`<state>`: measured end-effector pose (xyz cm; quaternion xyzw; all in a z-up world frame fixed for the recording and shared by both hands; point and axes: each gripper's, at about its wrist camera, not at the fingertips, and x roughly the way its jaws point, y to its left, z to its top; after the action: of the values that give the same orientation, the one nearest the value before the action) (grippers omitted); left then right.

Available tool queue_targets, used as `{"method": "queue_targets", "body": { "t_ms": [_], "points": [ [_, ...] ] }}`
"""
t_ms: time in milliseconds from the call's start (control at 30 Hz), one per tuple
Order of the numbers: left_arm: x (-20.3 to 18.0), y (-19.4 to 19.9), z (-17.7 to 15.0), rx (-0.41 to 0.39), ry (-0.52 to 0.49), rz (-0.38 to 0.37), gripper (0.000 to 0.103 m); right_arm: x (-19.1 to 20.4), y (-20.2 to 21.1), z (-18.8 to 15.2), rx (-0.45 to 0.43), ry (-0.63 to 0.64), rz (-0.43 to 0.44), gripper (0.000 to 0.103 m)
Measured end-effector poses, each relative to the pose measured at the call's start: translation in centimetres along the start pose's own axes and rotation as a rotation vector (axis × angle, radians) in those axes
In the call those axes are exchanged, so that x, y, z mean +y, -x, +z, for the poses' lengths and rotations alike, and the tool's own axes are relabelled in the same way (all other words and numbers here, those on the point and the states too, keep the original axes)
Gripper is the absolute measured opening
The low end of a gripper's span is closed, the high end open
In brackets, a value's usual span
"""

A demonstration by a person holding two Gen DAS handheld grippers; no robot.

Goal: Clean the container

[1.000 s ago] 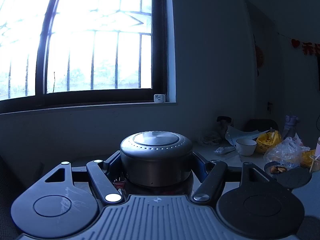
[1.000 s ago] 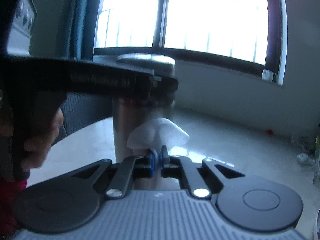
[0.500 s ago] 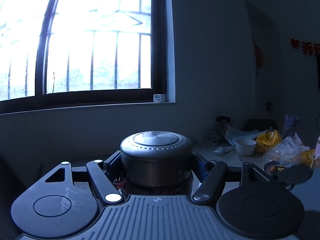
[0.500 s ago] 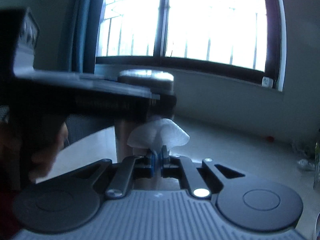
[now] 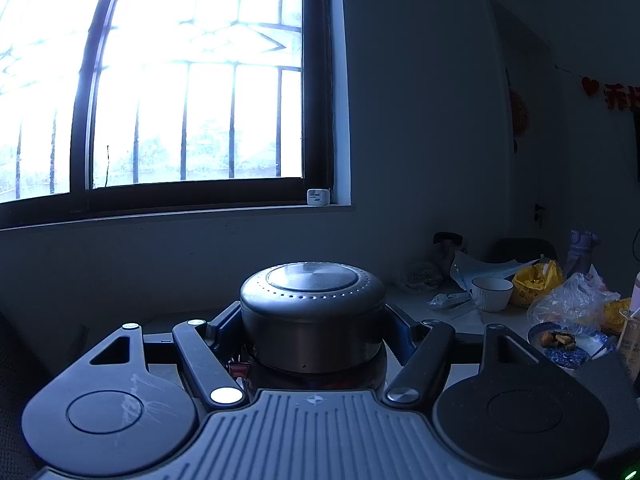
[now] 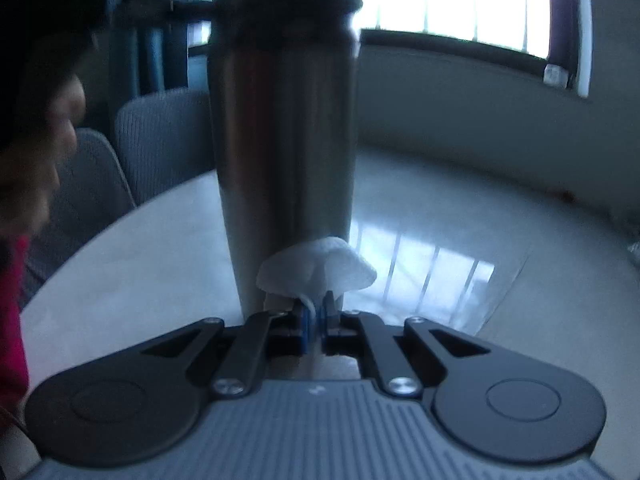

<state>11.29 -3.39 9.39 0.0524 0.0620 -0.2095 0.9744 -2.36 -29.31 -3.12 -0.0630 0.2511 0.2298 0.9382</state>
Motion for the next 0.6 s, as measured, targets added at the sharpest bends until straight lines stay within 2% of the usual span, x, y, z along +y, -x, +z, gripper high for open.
{"method": "queue_targets", "body": {
  "t_ms": [167, 300, 433, 600],
  "points": [
    [0.0, -0.1, 0.0, 0.000, -0.001, -0.001, 0.072, 0.0, -1.9, -1.1, 0.064, -0.005, 0.006, 0.005],
    [0.1, -0.1, 0.0, -0.001, 0.001, -0.001, 0.072, -0.2, -2.3, -1.2, 0.077, -0.012, 0.008, 0.005],
    [0.0, -0.1, 0.0, -0.001, -0.001, -0.002, 0.072, -0.4, -1.7, -0.7, 0.052, -0.005, -0.006, 0.005],
    [0.0, -0.1, 0.0, 0.000, 0.000, -0.001, 0.072, -0.9, -0.2, 0.6, -0.020, 0.006, -0.029, 0.005]
  ]
}}
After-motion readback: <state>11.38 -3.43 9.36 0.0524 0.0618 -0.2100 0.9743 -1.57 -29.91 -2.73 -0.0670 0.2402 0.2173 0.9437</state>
